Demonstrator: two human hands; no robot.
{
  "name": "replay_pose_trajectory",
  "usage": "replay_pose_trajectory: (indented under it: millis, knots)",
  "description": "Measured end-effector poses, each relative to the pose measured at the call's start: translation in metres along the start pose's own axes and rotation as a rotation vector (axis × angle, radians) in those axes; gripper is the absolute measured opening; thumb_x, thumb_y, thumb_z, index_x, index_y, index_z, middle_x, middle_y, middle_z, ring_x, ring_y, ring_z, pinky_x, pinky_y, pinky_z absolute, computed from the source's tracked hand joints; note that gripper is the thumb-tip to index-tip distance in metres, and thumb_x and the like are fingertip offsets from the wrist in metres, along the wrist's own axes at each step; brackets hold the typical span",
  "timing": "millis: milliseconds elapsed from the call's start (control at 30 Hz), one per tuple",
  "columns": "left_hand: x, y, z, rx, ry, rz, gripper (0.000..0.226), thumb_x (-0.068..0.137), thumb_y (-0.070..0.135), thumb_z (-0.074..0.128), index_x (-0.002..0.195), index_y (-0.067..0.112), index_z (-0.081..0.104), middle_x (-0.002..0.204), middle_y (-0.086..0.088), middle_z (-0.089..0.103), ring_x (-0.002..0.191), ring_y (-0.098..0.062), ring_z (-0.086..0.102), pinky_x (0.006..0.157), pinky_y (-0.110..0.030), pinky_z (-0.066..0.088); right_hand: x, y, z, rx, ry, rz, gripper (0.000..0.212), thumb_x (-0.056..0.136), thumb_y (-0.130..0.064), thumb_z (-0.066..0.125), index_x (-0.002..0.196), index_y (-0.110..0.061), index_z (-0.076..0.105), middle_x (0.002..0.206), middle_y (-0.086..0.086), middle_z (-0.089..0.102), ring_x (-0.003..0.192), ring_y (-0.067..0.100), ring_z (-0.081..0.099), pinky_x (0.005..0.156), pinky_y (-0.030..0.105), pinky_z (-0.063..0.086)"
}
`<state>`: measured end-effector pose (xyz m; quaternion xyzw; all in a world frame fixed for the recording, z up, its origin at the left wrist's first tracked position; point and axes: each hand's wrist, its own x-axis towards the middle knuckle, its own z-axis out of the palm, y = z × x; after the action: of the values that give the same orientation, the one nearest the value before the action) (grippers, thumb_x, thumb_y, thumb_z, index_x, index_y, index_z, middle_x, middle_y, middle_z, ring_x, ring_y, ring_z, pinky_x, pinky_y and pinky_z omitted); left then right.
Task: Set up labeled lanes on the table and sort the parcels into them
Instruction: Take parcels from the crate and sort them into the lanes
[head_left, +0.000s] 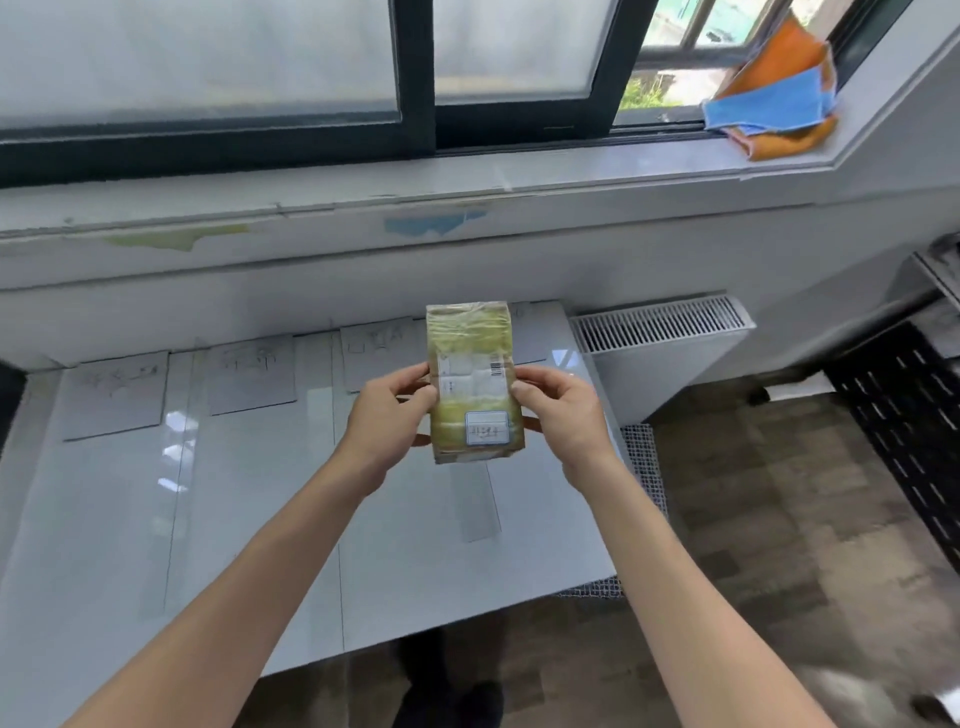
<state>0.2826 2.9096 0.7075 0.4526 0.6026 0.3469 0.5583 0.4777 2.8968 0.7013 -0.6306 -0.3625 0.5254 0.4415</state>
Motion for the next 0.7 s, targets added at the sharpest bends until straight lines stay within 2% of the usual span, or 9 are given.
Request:
replay_pose_trajectory:
  millis: [133,233,500,567,700]
  knots:
    - [0.029,-0.004,0.019,0.016,-0.016,-0.01,0.036,0.099,0.011,0.054,0.131,0.023,0.065,0.11,-0.003,0.072,0.099,-0.018,0.069,0.068,-0.034,0.062,0.021,0.008,-0.017,-0.017,0.053,0.014,0.019,0.095,-0.003,0.061,0.109,-0.007,0.074,0.102,0.009,0.076,0.089,0.015,0.071,0.077,0.031,0.063]
    - [0.042,-0.01,0.038,0.014,-0.021,-0.031,0.035,0.098,0.013,0.056,0.13,0.025,0.066,0.107,-0.007,0.07,0.098,-0.022,0.069,0.072,-0.041,0.063,0.036,0.013,-0.029,-0.039,0.081,0.032,0.021,0.096,-0.003,0.06,0.111,-0.005,0.074,0.104,0.01,0.076,0.09,0.016,0.07,0.078,0.033,0.063]
    - [0.064,-0.035,0.088,0.033,-0.008,-0.101,0.037,0.097,0.012,0.059,0.13,0.027,0.064,0.099,-0.001,0.068,0.088,-0.016,0.068,0.059,-0.028,0.059,0.075,0.038,-0.067,-0.144,0.109,0.098,0.022,0.096,-0.003,0.06,0.112,-0.004,0.074,0.105,0.012,0.075,0.1,0.026,0.071,0.082,0.04,0.062]
    - [0.068,-0.04,0.095,0.04,-0.014,-0.124,0.037,0.096,0.01,0.058,0.125,0.031,0.066,0.099,-0.002,0.068,0.086,-0.016,0.068,0.063,-0.031,0.06,0.082,0.045,-0.071,-0.157,0.105,0.113,0.022,0.095,-0.003,0.06,0.112,-0.004,0.074,0.105,0.01,0.075,0.103,0.028,0.07,0.088,0.043,0.06]
    - [0.078,-0.046,0.101,0.077,-0.029,-0.17,0.041,0.095,0.008,0.056,0.1,0.048,0.064,0.096,-0.002,0.068,0.085,-0.018,0.066,0.07,-0.038,0.059,0.095,0.058,-0.072,-0.179,0.084,0.133,0.023,0.093,-0.002,0.06,0.11,-0.005,0.075,0.104,0.009,0.075,0.101,0.025,0.07,0.092,0.046,0.058]
